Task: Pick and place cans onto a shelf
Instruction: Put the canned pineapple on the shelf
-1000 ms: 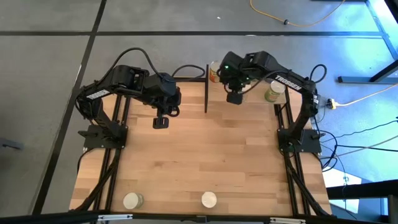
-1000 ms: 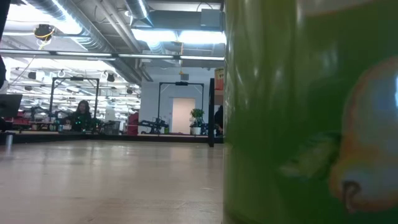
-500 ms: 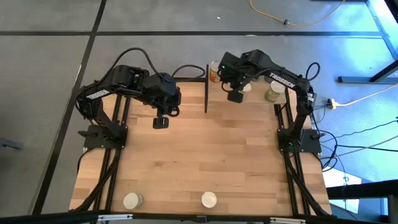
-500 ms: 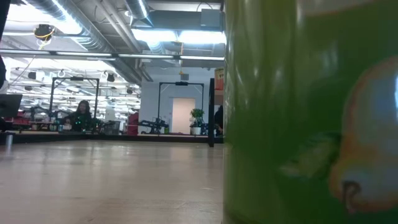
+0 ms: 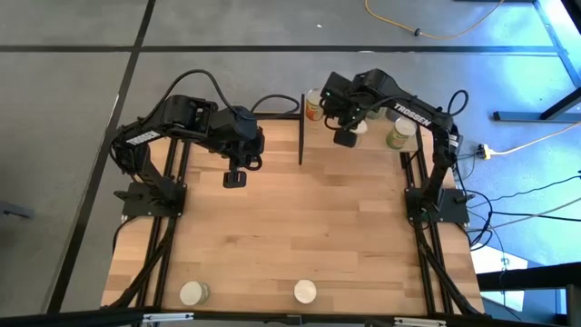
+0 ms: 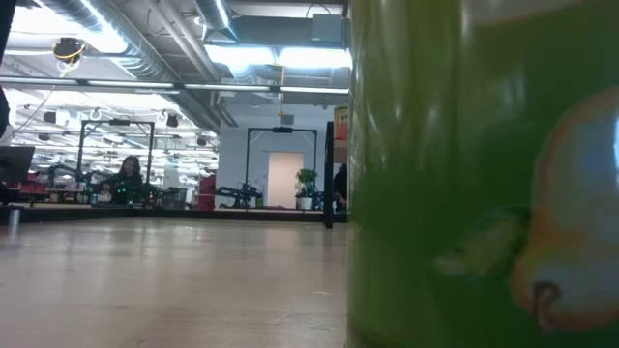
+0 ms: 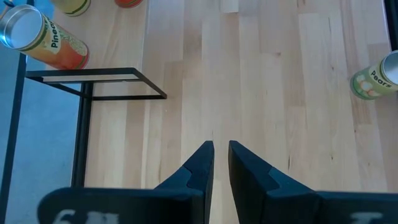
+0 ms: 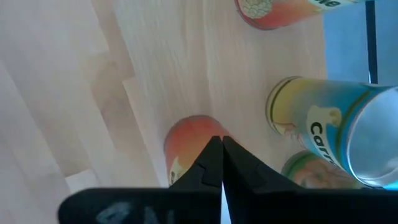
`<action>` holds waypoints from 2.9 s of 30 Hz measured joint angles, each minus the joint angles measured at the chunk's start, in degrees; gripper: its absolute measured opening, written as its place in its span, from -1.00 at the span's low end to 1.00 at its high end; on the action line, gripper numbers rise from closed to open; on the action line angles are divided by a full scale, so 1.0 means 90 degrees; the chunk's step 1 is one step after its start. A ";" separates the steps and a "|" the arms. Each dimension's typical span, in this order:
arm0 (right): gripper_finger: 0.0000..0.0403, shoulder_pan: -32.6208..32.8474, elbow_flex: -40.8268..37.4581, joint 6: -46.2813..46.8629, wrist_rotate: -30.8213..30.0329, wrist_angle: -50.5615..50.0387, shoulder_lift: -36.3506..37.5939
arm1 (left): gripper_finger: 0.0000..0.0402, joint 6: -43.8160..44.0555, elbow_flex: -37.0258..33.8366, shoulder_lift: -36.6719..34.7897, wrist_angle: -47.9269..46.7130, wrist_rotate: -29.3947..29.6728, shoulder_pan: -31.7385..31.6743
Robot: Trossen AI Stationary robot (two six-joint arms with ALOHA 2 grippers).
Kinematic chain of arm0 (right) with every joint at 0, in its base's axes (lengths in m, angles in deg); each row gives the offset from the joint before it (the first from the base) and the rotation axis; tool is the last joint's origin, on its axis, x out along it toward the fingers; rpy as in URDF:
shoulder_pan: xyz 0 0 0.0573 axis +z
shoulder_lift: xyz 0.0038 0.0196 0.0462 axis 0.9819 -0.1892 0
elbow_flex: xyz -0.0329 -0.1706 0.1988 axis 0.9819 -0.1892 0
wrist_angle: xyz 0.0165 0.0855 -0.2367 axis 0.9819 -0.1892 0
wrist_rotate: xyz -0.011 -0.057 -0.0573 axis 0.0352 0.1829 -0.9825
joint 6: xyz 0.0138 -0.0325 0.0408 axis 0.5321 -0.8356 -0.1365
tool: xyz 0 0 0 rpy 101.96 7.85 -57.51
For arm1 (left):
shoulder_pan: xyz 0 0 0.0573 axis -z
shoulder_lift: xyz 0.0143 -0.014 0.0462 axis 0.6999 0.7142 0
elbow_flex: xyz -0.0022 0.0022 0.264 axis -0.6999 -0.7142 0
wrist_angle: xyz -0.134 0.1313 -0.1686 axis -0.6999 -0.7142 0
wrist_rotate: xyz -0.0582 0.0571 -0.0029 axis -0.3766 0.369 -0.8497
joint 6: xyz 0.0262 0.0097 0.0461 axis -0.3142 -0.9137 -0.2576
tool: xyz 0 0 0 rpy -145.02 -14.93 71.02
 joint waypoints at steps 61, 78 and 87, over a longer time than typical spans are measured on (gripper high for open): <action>-1.00 0.0208 0.0000 0.0283 -0.0204 0.0001 -0.0414 | -0.79 0.0005 0.0000 0.0000 0.0000 0.0002 -0.0012; -1.00 0.0211 -0.1732 0.0225 -0.0273 -0.0018 0.0490 | -0.79 0.0002 0.0000 -0.0002 0.0001 -0.0001 -0.0077; -1.00 0.0246 -0.2398 0.0310 -0.0275 -0.0018 0.0940 | -0.79 0.0002 0.0000 -0.0002 0.0000 0.0002 -0.0413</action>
